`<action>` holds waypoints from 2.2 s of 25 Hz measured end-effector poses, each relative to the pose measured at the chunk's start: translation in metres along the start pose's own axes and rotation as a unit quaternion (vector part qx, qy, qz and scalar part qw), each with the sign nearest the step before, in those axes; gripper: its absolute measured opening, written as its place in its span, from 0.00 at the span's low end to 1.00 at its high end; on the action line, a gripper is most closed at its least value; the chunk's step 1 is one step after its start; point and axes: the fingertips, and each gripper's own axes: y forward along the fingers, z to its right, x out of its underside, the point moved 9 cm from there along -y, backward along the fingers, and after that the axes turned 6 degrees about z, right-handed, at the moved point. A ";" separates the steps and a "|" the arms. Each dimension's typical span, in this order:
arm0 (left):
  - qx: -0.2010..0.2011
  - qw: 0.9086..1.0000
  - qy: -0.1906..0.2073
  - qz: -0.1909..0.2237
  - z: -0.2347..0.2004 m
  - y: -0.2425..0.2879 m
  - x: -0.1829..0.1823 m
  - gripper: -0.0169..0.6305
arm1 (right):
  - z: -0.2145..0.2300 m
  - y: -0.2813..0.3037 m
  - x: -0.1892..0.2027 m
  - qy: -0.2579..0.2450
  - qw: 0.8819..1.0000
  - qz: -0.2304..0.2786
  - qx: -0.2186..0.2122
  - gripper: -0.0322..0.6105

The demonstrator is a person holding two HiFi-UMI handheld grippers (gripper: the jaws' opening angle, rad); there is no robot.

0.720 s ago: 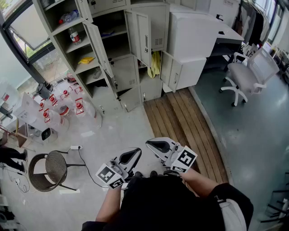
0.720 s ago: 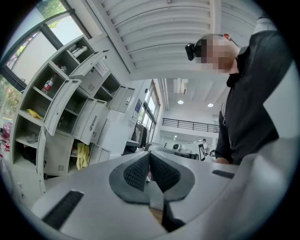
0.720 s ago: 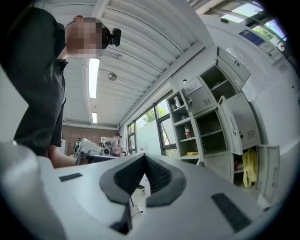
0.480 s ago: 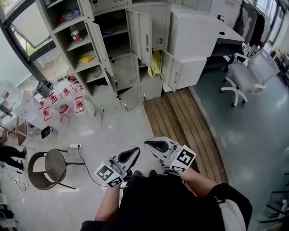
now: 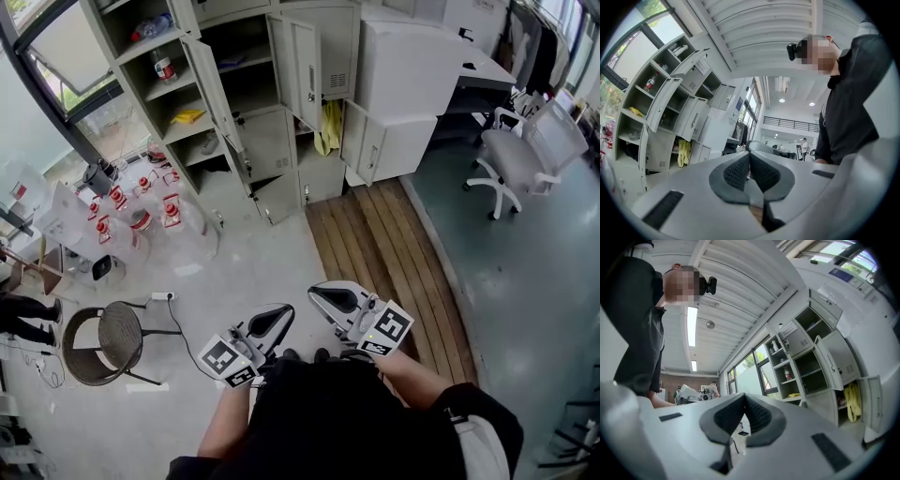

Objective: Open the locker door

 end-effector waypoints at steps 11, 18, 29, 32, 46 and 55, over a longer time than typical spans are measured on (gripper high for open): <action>-0.029 0.999 -0.005 -0.040 -0.007 -0.014 0.016 0.05 | 0.014 0.005 0.032 0.036 0.999 -0.025 0.011 0.07; -0.024 0.999 -0.027 -0.038 -0.042 -0.003 0.033 0.05 | 0.037 0.017 0.045 0.029 0.998 -0.047 0.012 0.07; -0.011 1.000 -0.024 -0.017 -0.135 0.015 0.010 0.05 | 0.092 0.092 0.062 0.068 0.995 -0.074 0.031 0.07; -0.017 0.999 -0.029 -0.004 -0.169 0.017 0.003 0.05 | 0.106 0.120 0.067 0.065 0.994 -0.091 0.018 0.07; 0.014 0.998 -0.059 -0.007 -0.284 0.035 -0.005 0.05 | 0.172 0.197 0.096 0.059 0.989 -0.123 0.062 0.07; -0.053 0.997 -0.049 0.000 -0.350 0.040 0.004 0.05 | 0.239 0.227 0.126 0.048 0.986 -0.142 0.073 0.07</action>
